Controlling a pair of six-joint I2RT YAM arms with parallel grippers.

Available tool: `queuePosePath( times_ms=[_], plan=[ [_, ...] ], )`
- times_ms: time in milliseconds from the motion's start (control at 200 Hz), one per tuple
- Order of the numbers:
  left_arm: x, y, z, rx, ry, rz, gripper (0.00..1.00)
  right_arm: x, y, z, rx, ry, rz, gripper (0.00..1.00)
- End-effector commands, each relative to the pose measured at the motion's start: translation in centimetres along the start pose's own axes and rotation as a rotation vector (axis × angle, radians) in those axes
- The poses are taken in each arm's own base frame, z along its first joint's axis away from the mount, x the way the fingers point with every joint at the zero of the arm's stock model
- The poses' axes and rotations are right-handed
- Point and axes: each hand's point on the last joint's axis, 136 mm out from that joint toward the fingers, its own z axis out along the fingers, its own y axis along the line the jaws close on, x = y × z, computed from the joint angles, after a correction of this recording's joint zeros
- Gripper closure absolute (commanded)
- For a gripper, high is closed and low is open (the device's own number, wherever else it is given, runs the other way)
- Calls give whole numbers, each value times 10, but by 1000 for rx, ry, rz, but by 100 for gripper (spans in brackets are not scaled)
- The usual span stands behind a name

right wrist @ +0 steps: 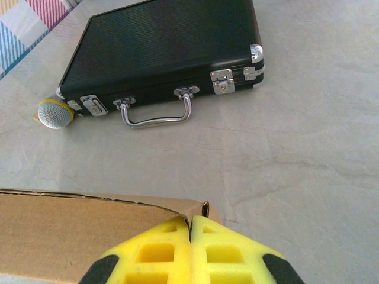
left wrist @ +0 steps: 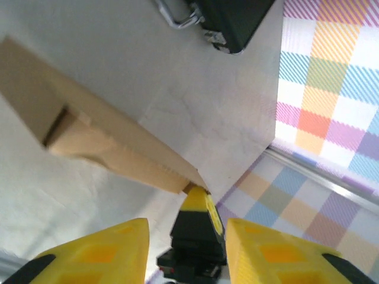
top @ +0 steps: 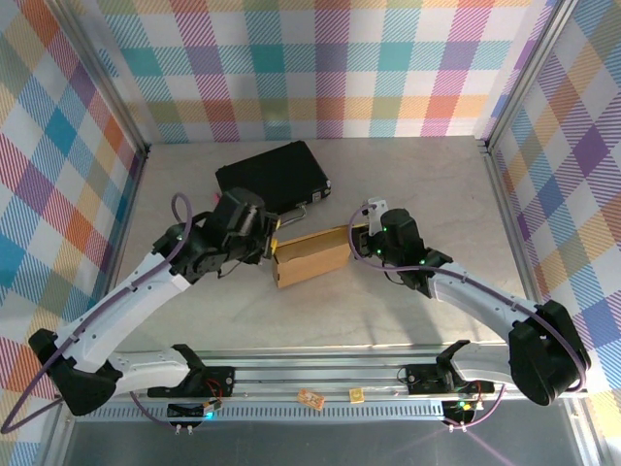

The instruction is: Fold the paper box

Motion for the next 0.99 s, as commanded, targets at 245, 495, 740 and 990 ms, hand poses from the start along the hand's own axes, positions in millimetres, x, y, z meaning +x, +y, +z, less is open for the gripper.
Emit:
queuePosePath(
  times_ms=[245, 495, 740, 990],
  plan=[
    [2, 13, 55, -31, -105, -327, 54, 26, -5, -1, 40, 88, 10, 100],
    [6, 14, 89, -13, -106, -345, 55, 28, -4, -1, 42, 92, 6, 100],
    [5, 22, 97, -24, -112, -306, 63, 29, -3, -2, 47, 93, 3, 100],
    [3, 36, 108, -50, -111, -290, 71, 30, -2, -2, 50, 98, 4, 100]
  ],
)
